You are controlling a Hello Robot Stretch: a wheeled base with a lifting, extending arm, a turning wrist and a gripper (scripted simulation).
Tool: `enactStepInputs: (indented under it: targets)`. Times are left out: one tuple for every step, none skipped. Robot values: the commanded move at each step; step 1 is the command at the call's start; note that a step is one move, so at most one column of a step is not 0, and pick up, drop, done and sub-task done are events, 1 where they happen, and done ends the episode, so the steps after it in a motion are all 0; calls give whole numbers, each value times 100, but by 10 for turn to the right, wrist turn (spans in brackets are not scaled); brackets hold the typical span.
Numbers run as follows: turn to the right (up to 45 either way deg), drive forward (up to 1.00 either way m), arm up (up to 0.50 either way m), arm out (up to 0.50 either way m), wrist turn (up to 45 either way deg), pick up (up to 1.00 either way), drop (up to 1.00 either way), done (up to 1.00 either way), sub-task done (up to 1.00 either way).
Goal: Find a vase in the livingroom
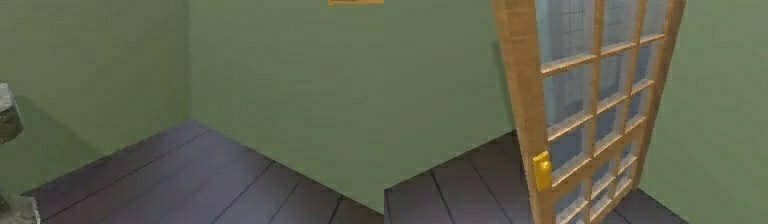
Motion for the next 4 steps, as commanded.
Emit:
enactStepInputs:
  targets:
    - [450, 0, 0, 0, 0, 0, 0, 0, 0]
    - [60, 0, 0, 0, 0, 0, 0, 0, 0]
    - [0, 70, 0, 0, 0, 0, 0, 0, 0]
    - [270, 0, 0, 0, 0, 0, 0, 0, 0]
